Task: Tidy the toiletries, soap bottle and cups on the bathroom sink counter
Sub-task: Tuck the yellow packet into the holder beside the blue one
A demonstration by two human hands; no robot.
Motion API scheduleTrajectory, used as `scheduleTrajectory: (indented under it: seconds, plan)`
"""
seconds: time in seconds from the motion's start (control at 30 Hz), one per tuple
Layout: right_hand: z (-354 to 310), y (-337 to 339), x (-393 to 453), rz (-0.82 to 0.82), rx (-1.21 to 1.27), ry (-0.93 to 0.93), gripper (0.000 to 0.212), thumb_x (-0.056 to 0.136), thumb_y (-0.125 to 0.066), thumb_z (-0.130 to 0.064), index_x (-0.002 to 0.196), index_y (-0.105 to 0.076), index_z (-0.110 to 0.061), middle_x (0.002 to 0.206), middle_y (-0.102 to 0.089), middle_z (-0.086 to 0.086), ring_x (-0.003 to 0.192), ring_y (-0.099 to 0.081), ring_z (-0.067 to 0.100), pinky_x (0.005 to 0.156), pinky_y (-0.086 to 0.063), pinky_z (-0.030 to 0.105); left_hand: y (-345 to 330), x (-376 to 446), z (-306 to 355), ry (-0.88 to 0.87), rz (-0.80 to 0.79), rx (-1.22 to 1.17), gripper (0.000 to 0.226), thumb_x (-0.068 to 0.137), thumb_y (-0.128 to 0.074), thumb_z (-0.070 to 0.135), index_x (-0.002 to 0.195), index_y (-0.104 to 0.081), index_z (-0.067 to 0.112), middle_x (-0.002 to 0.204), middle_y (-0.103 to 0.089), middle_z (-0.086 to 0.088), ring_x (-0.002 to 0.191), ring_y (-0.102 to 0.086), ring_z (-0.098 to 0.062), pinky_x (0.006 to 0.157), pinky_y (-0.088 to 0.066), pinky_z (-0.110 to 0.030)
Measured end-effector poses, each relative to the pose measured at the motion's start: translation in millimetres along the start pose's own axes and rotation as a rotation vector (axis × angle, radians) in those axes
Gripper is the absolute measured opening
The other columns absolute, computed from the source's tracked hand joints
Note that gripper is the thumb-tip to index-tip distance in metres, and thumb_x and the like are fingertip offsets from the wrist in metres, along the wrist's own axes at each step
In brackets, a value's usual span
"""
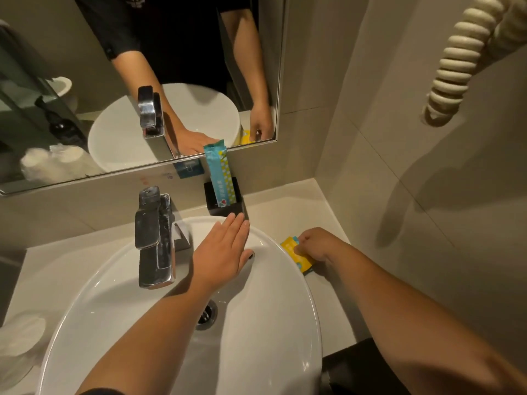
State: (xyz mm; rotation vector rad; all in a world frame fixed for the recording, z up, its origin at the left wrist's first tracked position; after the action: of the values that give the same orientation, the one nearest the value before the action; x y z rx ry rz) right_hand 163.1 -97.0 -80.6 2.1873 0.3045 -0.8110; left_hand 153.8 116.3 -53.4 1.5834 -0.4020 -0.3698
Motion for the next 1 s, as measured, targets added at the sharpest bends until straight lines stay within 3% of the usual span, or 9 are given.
scheduleTrajectory:
  seconds: [0.23, 0.53, 0.8, 0.9, 1.0]
  plan:
    - [-6, 29, 2, 0.062, 0.388, 0.086, 0.026, 0.086, -0.067, -0.008, 0.065, -0.053, -0.017, 0.063, -0.052, 0.001, 0.052, -0.045, 0.012, 0.050, -0.037, 0.022, -3, 1, -1, 0.002, -0.013, -0.012, 0.063, 0.098, -0.025, 0.048, 0.140, -0.044, 0.006, 0.147, -0.044, -0.013, 0.136, -0.040, -0.031, 0.108, -0.037, -0.048]
    - [-118, 50, 3, -0.021, 0.669, 0.374, 0.012, 0.090, -0.065, -0.016, 0.079, -0.061, -0.019, 0.074, -0.064, -0.002, 0.065, -0.054, 0.011, 0.060, -0.036, 0.028, -4, -1, -3, 0.020, 0.005, -0.012, 0.065, 0.100, -0.012, 0.050, 0.141, -0.045, 0.011, 0.147, -0.045, -0.009, 0.136, -0.041, -0.027, 0.108, -0.034, -0.044]
    - [-176, 16, 24, -0.058, 0.695, 0.488, 0.008, 0.092, -0.062, -0.012, 0.085, -0.061, -0.016, 0.075, -0.064, -0.002, 0.063, -0.058, 0.006, 0.052, -0.044, 0.014, -15, 2, -4, -0.012, 0.039, -0.022, 0.061, 0.098, -0.032, 0.049, 0.142, -0.042, 0.008, 0.147, -0.044, -0.013, 0.137, -0.039, -0.031, 0.105, -0.042, -0.047]
    - [-179, 12, 30, -0.020, 0.711, 0.516, 0.008, 0.091, -0.063, -0.013, 0.098, -0.064, -0.008, 0.086, -0.067, 0.004, 0.073, -0.062, 0.010, 0.060, -0.049, 0.016, -14, 2, -4, -0.017, 0.069, -0.010, 0.061, 0.097, -0.035, 0.049, 0.142, -0.042, 0.008, 0.148, -0.042, -0.013, 0.138, -0.038, -0.030, 0.106, -0.040, -0.047]
    - [-179, 11, 33, 0.030, 0.720, 0.573, 0.009, 0.090, -0.065, -0.012, 0.097, -0.067, -0.008, 0.085, -0.069, 0.001, 0.072, -0.064, 0.005, 0.062, -0.050, 0.015, -13, 2, -3, -0.025, 0.108, -0.004, 0.061, 0.097, -0.036, 0.049, 0.141, -0.043, 0.008, 0.147, -0.043, -0.013, 0.138, -0.038, -0.030, 0.107, -0.040, -0.046]
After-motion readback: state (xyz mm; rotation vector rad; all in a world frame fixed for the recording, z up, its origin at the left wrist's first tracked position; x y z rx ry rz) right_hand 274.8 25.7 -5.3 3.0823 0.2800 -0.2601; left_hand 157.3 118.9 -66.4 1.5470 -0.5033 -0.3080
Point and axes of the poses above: each hand's wrist, its own x-axis towards the middle knuckle, its own y-axis out of the back of the hand, z = x × y, the point moved 7 cm from there along x, towards the middle knuckle
